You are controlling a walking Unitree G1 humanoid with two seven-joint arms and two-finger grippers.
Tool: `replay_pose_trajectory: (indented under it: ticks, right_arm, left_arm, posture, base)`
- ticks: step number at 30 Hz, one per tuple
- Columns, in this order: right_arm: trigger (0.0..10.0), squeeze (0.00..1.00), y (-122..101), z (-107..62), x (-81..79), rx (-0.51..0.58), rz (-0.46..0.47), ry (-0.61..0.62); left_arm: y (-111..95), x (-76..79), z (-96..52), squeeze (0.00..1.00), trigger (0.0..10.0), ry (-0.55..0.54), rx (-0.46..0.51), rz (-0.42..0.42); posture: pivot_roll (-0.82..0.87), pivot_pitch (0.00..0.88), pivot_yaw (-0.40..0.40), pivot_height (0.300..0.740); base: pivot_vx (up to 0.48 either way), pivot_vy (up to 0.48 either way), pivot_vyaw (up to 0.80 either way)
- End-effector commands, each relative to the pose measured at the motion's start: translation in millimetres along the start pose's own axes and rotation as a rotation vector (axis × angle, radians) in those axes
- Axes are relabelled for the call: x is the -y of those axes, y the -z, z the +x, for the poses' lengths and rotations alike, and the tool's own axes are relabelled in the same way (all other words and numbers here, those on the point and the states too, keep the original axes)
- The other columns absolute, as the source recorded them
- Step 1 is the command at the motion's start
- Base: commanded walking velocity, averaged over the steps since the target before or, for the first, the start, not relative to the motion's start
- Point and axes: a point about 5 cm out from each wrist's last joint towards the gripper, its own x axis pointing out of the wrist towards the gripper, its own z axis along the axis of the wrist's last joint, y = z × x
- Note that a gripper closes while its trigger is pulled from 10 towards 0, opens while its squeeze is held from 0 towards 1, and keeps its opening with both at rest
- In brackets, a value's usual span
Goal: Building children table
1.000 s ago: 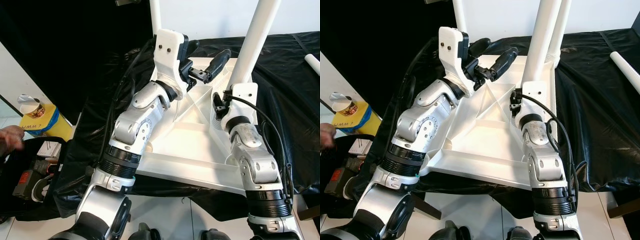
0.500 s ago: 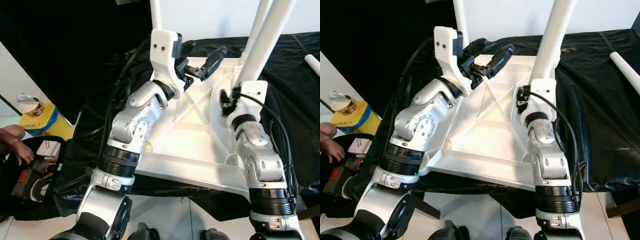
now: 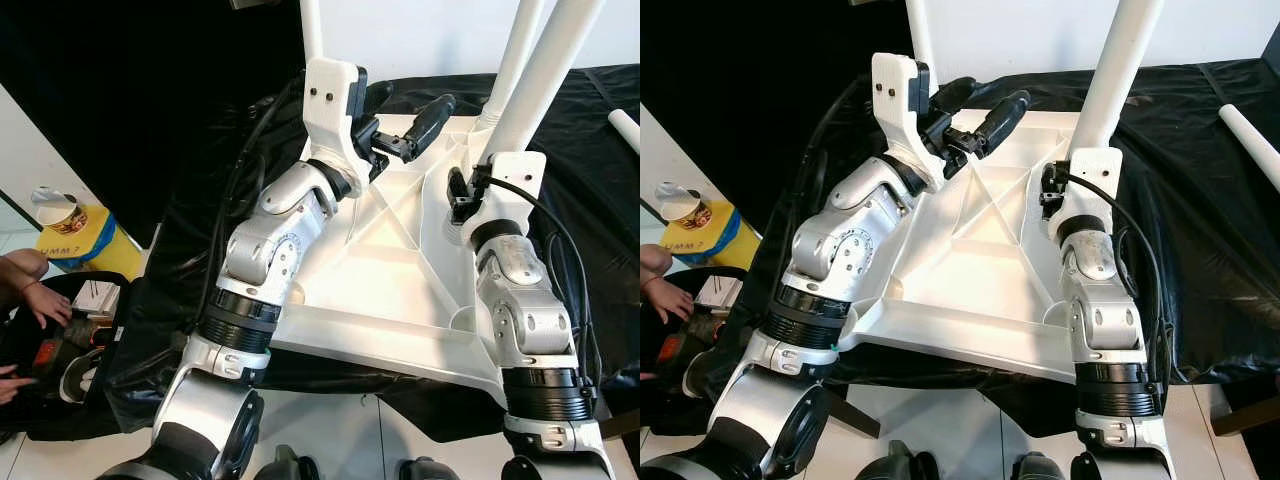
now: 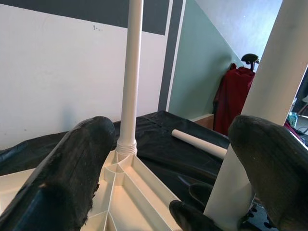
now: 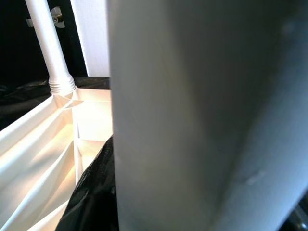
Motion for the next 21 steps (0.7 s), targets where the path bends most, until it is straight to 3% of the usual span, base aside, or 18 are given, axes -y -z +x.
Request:
replay_pose_trajectory:
  ticks: [1, 7, 11, 21]
  right_arm:
    - [10.0, 0.00, -5, -0.1, -1.7, 0.027, 0.011, -0.012]
    - [10.0, 0.00, -6, -0.5, 0.2, 0.041, 0.003, -0.011]
    - [10.0, 0.00, -4, -8.5, 4.0, 0.048, -0.008, -0.015]
    - [10.0, 0.00, 1, -16.1, 8.2, 0.039, -0.027, -0.016]
  left_arm:
    - [-3, 3.0, -0.5, 0.00, 10.0, 0.050, 0.000, 0.021]
    - [6, 4.5, -9.7, 0.00, 10.0, 0.079, -0.036, 0.071]
    - [27, 13.1, -26.3, 0.00, 10.0, 0.143, -0.122, 0.118]
    - [48, 23.6, -40.6, 0.00, 10.0, 0.239, -0.219, 0.152]
  posture:
    - [-0.08, 0.127, 0.066, 0.740]
    - [-0.10, 0.139, 0.073, 0.740]
    - [-0.11, 0.149, 0.083, 0.740]
    - [-0.11, 0.156, 0.085, 0.740]
  base:
    - [0.000, 0.000, 0.00]
    - [0.000, 0.000, 0.00]
    - [0.000, 0.000, 0.00]
    - [0.000, 0.000, 0.00]
